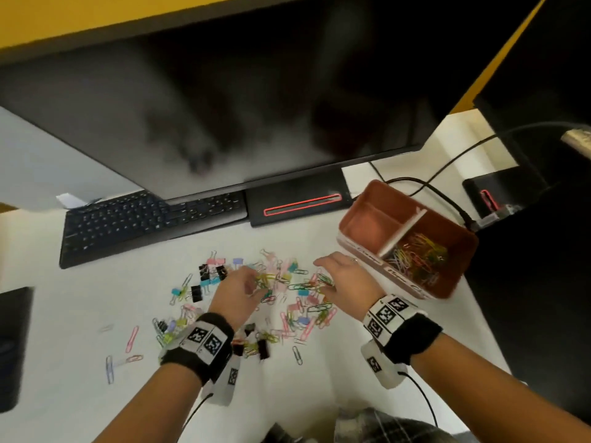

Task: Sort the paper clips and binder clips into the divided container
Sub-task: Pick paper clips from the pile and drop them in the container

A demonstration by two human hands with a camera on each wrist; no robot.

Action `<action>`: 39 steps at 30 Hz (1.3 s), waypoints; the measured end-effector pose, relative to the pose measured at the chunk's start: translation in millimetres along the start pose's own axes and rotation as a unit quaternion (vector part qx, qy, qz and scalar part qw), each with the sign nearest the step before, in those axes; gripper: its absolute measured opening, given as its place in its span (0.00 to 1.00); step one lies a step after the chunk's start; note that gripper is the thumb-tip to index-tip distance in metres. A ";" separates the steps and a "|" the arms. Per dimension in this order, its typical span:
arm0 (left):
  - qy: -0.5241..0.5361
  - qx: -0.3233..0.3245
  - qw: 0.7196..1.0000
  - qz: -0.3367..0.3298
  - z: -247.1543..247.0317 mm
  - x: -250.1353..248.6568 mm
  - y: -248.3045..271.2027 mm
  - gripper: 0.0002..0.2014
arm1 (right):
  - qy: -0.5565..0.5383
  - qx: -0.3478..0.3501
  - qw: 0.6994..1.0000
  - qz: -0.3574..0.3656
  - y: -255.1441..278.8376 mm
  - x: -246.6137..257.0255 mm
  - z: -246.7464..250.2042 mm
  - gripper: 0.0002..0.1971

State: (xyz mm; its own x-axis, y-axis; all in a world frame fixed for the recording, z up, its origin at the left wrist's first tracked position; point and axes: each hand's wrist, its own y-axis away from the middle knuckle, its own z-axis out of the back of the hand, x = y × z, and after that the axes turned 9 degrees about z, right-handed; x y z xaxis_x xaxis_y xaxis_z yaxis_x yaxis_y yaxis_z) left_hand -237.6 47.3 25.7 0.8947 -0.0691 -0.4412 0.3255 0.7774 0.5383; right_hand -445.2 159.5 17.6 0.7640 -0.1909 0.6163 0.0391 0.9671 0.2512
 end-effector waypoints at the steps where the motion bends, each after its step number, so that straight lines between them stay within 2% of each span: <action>1: -0.016 0.007 1.000 -0.007 -3.9 4.0 -1.1 0.17 | 0.017 0.017 0.999 -0.022 -7.4 0.3 -3.5 0.25; 4: -0.054 0.006 0.997 -0.052 -14.4 7.0 -4.2 0.23 | 0.020 0.045 0.996 -0.070 -23.1 4.0 -11.3 0.28; 8: -0.086 -0.002 0.993 -0.082 -20.4 8.2 -13.0 0.29 | 0.017 0.044 0.997 -0.060 -31.4 14.5 -25.6 0.26; 10: -0.085 -0.006 0.992 -0.088 -21.0 10.9 -17.6 0.25 | -0.005 0.036 0.998 -0.054 -33.9 17.8 -31.2 0.23; 15: -0.081 -0.018 0.990 -0.113 -17.8 19.3 -21.2 0.08 | -0.035 0.039 0.996 -0.068 -43.6 18.5 -30.8 0.16; 23: -0.073 -0.021 0.987 -0.141 -13.9 21.6 -20.3 0.06 | -0.047 0.023 0.996 -0.078 -44.9 17.8 -31.7 0.10; 27: -0.025 -0.019 0.990 -0.134 -0.3 21.1 -14.5 0.03 | -0.051 -0.022 0.997 -0.062 -32.4 20.1 -19.9 0.09; 31: 0.056 0.004 0.986 -0.154 16.6 3.7 2.5 0.02 | -0.048 -0.110 0.993 -0.020 -3.7 24.1 7.7 0.06; 35: 0.106 0.037 0.972 -0.205 20.9 -53.0 18.9 0.04 | -0.035 -0.199 0.979 -0.025 36.4 21.0 45.5 0.06; 39: 0.160 0.058 0.952 -0.255 4.2 -131.6 24.8 0.03 | -0.028 -0.267 0.958 -0.100 79.2 4.7 84.9 0.08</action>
State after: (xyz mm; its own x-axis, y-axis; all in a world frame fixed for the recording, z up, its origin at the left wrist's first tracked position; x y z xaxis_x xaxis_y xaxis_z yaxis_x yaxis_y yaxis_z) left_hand -345.9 73.1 100.2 0.4788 -0.2112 -0.8521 0.7407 0.6183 0.2630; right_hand -493.2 220.9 103.7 0.6724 -0.3754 0.6379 0.5158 0.8558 -0.0400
